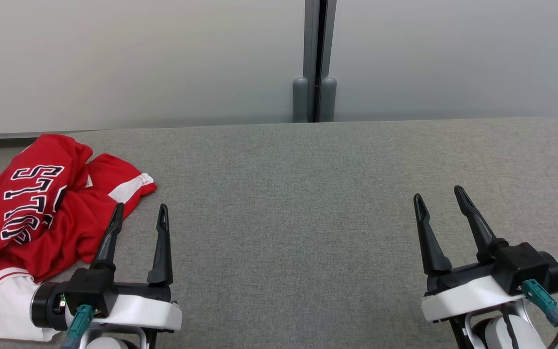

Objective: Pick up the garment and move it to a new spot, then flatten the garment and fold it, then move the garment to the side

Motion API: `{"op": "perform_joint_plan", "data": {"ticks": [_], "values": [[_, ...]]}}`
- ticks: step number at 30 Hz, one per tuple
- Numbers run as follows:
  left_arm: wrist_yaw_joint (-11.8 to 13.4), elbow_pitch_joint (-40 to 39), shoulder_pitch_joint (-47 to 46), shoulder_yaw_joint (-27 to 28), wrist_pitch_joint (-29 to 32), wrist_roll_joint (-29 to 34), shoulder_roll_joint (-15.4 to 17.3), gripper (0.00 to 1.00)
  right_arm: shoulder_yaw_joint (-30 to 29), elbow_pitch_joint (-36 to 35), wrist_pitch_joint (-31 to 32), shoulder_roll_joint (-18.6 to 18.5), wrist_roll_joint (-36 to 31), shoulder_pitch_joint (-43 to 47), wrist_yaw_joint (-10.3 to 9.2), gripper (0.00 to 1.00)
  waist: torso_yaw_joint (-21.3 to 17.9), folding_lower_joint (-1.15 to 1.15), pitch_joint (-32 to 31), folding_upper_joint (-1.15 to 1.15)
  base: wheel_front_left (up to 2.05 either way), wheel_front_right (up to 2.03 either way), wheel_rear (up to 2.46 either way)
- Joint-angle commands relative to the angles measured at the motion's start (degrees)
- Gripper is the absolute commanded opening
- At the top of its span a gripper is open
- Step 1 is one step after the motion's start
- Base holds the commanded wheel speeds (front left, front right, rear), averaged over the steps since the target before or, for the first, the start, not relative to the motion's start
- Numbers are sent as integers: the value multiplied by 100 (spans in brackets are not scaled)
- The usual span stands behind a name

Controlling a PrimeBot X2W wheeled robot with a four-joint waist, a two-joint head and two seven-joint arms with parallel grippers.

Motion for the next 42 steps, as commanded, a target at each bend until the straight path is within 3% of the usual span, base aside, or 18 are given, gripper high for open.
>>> {"op": "perform_joint_plan", "data": {"ticks": [1,20,42], "values": [[21,3,-65,14,-30,3,28,100,-16,4,-44,-35,48,-33,13,100,5,0,0,0,0,0,0],[11,41,-20,95,-29,-193,28,100,43,69,-43,-32,257,-12,13,100,194,0,-34,0,0,0,0],[-97,288,91,343,-17,-212,27,100,273,118,-38,-32,617,131,12,100,1967,0,-168,0,0,0,0]]}}
